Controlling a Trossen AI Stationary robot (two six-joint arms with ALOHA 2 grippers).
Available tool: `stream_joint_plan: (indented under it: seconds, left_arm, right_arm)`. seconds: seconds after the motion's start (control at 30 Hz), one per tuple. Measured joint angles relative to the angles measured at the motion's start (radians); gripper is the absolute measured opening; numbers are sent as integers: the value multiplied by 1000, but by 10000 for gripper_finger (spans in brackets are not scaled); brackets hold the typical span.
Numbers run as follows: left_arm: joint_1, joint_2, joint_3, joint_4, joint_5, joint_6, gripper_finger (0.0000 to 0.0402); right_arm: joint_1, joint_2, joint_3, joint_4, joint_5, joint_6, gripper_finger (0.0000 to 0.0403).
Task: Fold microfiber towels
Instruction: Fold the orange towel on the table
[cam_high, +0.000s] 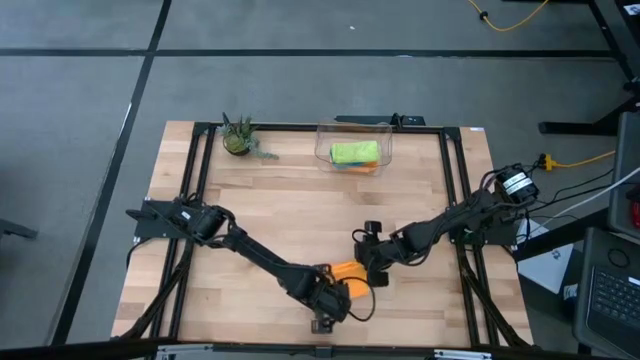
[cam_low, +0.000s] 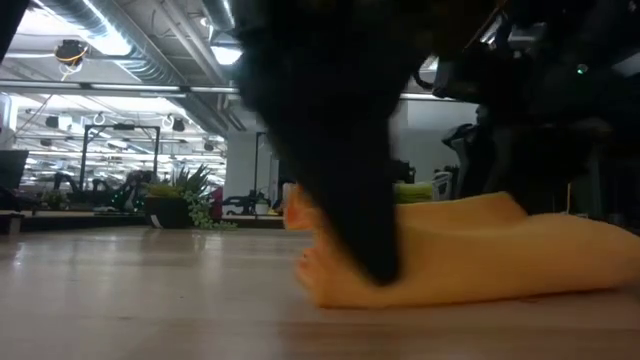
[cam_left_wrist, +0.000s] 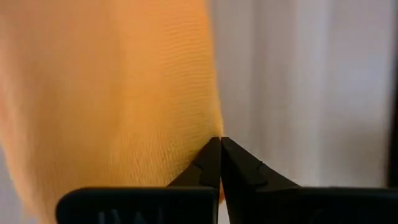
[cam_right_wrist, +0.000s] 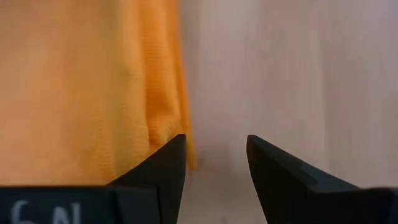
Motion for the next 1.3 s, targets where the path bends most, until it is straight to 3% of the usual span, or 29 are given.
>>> stream_joint_plan:
  seconds: [0.2,0.47,0.77,1.0,1.17,1.3]
  left_arm:
    - [25,0,0,-140,-27,23,1]
    - [81,-19,1,-307,-40,170,5]
    - [123,-83,42,-413,-36,155,5]
    - [114,-81,42,-225,-63,121,2]
    - [139,-70,6,-137,-252,122,1]
    - [173,-66,0,-126,-243,121,1]
  right_arm:
    - [36,17,0,1,-56,60,172]
    - [123,19,0,-7,-124,188,172]
    - [204,12,0,-21,-145,251,172]
    - [175,2,0,-101,-8,274,172]
    - [165,3,-1,-136,-2,288,172]
    - [166,3,-1,-149,-7,291,172]
